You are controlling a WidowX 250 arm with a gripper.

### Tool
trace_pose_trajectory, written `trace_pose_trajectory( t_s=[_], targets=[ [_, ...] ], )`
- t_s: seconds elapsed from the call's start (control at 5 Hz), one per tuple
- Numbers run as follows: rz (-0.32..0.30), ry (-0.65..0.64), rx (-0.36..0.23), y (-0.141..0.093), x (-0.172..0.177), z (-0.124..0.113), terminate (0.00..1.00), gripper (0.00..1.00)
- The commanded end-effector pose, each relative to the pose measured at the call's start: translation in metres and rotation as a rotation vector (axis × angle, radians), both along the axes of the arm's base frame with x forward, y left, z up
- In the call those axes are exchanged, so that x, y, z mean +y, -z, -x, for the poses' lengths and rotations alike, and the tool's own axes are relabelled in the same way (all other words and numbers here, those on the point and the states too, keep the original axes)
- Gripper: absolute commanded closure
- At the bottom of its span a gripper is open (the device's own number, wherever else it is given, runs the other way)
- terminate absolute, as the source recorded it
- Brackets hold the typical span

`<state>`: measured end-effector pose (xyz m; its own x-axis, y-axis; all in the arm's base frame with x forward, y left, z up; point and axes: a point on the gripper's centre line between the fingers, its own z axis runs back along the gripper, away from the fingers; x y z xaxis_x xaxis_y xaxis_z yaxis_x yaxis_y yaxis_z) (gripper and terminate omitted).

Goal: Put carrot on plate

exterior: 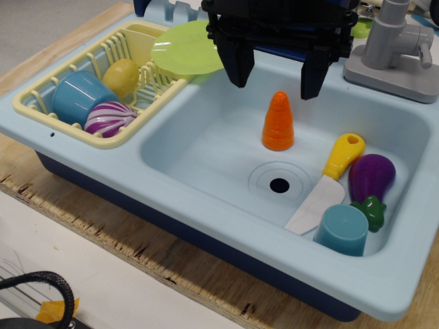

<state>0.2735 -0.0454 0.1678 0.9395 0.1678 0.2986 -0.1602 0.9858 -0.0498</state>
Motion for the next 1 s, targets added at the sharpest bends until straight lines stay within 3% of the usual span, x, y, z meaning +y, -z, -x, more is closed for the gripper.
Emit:
trace_pose_trajectory(
  t_s=[0.0,0.8],
  targets=[
    [0.000,0.000,0.000,0.000,0.000,0.000,0.00,0.00],
    [0.002,0.045,-0.054,0.025,0.012,-0.037,0.00,0.00]
  ],
)
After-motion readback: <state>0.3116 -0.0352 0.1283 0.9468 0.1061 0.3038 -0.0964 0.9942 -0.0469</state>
